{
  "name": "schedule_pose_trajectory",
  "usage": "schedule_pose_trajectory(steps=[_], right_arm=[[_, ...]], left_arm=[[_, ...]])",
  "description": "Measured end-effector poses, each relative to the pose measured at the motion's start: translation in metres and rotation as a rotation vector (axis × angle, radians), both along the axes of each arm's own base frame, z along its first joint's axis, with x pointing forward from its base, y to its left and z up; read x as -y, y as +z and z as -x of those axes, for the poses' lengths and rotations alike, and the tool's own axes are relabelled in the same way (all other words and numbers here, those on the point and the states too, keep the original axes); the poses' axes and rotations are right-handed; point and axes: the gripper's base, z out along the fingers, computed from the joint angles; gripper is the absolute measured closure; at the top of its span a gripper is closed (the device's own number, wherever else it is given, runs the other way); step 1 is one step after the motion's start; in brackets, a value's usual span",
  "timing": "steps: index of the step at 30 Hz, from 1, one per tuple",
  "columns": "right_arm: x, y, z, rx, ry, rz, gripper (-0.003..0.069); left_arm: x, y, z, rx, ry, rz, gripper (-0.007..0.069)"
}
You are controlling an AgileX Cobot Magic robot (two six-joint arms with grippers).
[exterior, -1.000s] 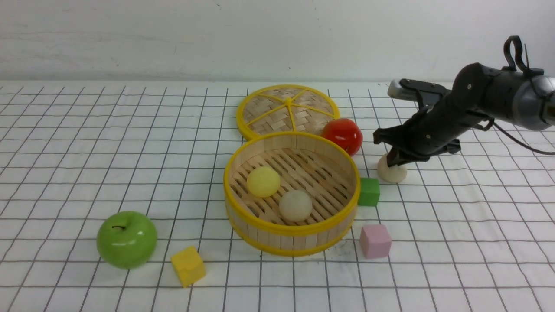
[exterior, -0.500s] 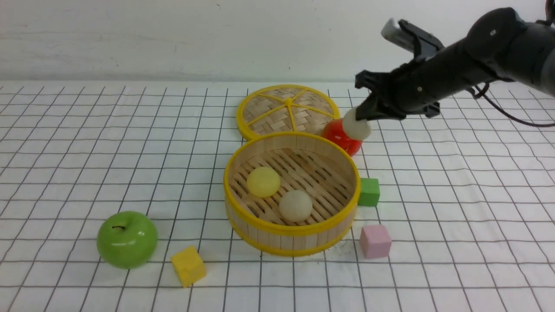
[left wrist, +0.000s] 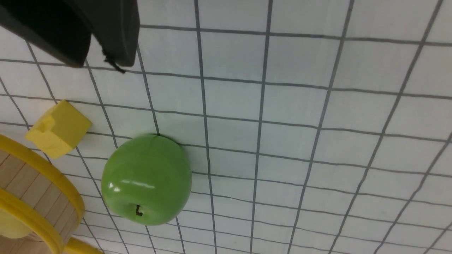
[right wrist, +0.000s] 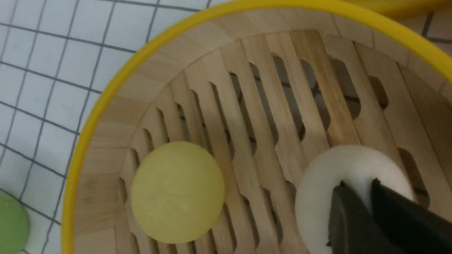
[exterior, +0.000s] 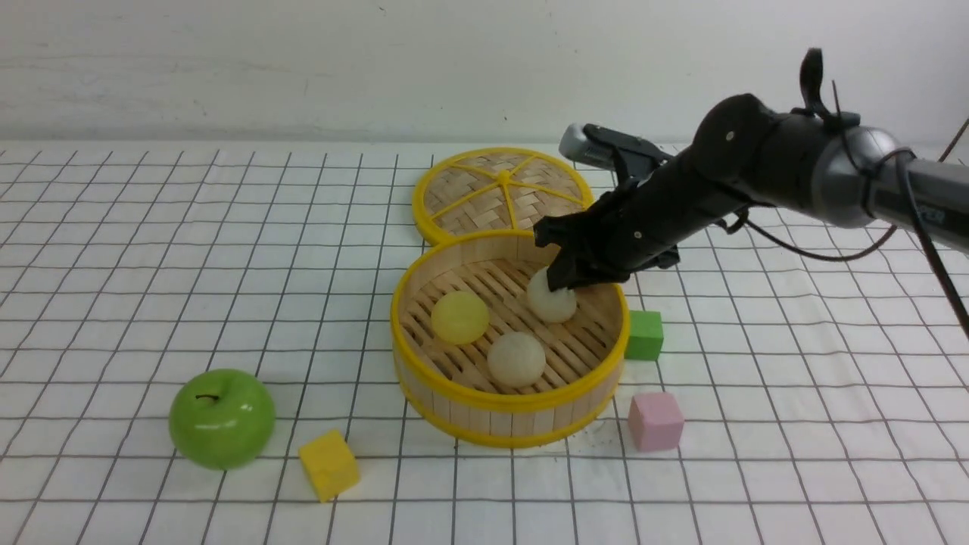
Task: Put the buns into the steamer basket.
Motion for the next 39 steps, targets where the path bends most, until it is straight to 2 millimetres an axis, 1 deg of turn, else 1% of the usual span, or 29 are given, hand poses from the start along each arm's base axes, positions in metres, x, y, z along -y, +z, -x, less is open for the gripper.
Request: schedule_pose_trajectory(steps=[1, 3, 4, 6, 7, 8, 11, 12, 13, 15, 17, 18, 19, 20, 21, 22, 23, 24, 26, 27, 28, 29, 30, 31, 32, 34, 35, 37, 39], right_arm=[[0.001, 0.002, 0.000, 0.004, -0.005, 0.008, 0.0519], [0.002, 0.005, 0.001, 0.011, -0.005, 0.018, 0.0483], [0.003, 0.009, 0.002, 0.019, -0.003, 0.025, 0.0444], [0.006, 0.030, 0.008, 0.055, 0.010, 0.040, 0.0340], [0.006, 0.032, 0.009, 0.056, 0.012, 0.041, 0.0326], [0.009, 0.053, 0.016, 0.088, 0.023, 0.042, 0.0279], [0.016, 0.102, 0.038, 0.160, 0.053, 0.051, 0.0211], [0.017, 0.109, 0.042, 0.173, 0.055, 0.048, 0.0206], [0.023, 0.141, 0.061, 0.221, 0.071, 0.054, 0.0194], [0.035, 0.183, 0.094, 0.265, 0.082, 0.062, 0.0195], [0.046, 0.211, 0.122, 0.282, 0.074, 0.084, 0.0207], [0.046, 0.213, 0.125, 0.283, 0.077, 0.084, 0.0209], [0.052, 0.223, 0.137, 0.286, 0.066, 0.101, 0.0218], [0.064, 0.242, 0.163, 0.294, 0.043, 0.136, 0.0247], [0.069, 0.248, 0.171, 0.293, 0.021, 0.152, 0.0259], [0.078, 0.257, 0.188, 0.300, 0.002, 0.183, 0.0289], [0.080, 0.258, 0.191, 0.294, -0.003, 0.187, 0.0295], [0.089, 0.266, 0.210, 0.301, -0.028, 0.212, 0.0344], [0.099, 0.272, 0.233, 0.319, -0.051, 0.232, 0.0434], [0.104, 0.272, 0.244, 0.323, -0.059, 0.242, 0.0486], [0.108, 0.269, 0.255, 0.320, -0.060, 0.248, 0.0552], [0.109, 0.267, 0.258, 0.317, -0.060, 0.250, 0.0573], [0.111, 0.262, 0.264, 0.309, -0.060, 0.256, 0.0615], [0.114, 0.254, 0.272, 0.286, -0.055, 0.265, 0.0657], [0.115, 0.246, 0.277, 0.266, -0.052, 0.271, 0.0672], [0.118, 0.228, 0.285, 0.220, -0.042, 0.281, 0.0678], [0.118, 0.227, 0.286, 0.215, -0.041, 0.280, 0.0678], [0.118, 0.212, 0.291, 0.172, -0.030, 0.278, 0.0678], [0.117, 0.203, 0.292, 0.140, -0.023, 0.281, 0.0678]], left_arm=[[0.000, 0.000, 0.000, 0.000, 0.000, 0.000, 0.0503], [0.000, 0.000, 0.000, 0.000, 0.000, 0.000, 0.0503], [0.000, 0.000, 0.000, 0.000, 0.000, 0.000, 0.0503], [0.000, 0.000, 0.000, 0.000, 0.000, 0.000, 0.0501], [0.000, 0.000, 0.000, 0.000, 0.000, 0.000, 0.0501], [0.000, 0.000, 0.000, 0.000, 0.000, 0.000, 0.0501], [0.000, 0.000, 0.000, 0.000, 0.000, 0.000, 0.0498], [0.000, 0.000, 0.000, 0.000, 0.000, 0.000, 0.0497], [0.000, 0.000, 0.000, 0.000, 0.000, 0.000, 0.0496], [0.000, 0.000, 0.000, 0.000, 0.000, 0.000, 0.0493], [0.000, 0.000, 0.000, 0.000, 0.000, 0.000, 0.0491], [0.000, 0.000, 0.000, 0.000, 0.000, 0.000, 0.0491], [0.000, 0.000, 0.000, 0.000, 0.000, 0.000, 0.0490], [0.000, 0.000, 0.000, 0.000, 0.000, 0.000, 0.0489], [0.000, 0.000, 0.000, 0.000, 0.000, 0.000, 0.0489], [0.000, 0.000, 0.000, 0.000, 0.000, 0.000, 0.0488], [0.000, 0.000, 0.000, 0.000, 0.000, 0.000, 0.0488], [0.000, 0.000, 0.000, 0.000, 0.000, 0.000, 0.0487], [0.000, 0.000, 0.000, 0.000, 0.000, 0.000, 0.0488], [0.000, 0.000, 0.000, 0.000, 0.000, 0.000, 0.0488], [0.000, 0.000, 0.000, 0.000, 0.000, 0.000, 0.0488], [0.000, 0.000, 0.000, 0.000, 0.000, 0.000, 0.0488], [0.000, 0.000, 0.000, 0.000, 0.000, 0.000, 0.0488], [0.000, 0.000, 0.000, 0.000, 0.000, 0.000, 0.0488], [0.000, 0.000, 0.000, 0.000, 0.000, 0.000, 0.0488], [0.000, 0.000, 0.000, 0.000, 0.000, 0.000, 0.0488], [0.000, 0.000, 0.000, 0.000, 0.000, 0.000, 0.0488], [0.000, 0.000, 0.000, 0.000, 0.000, 0.000, 0.0488], [0.000, 0.000, 0.000, 0.000, 0.000, 0.000, 0.0488]])
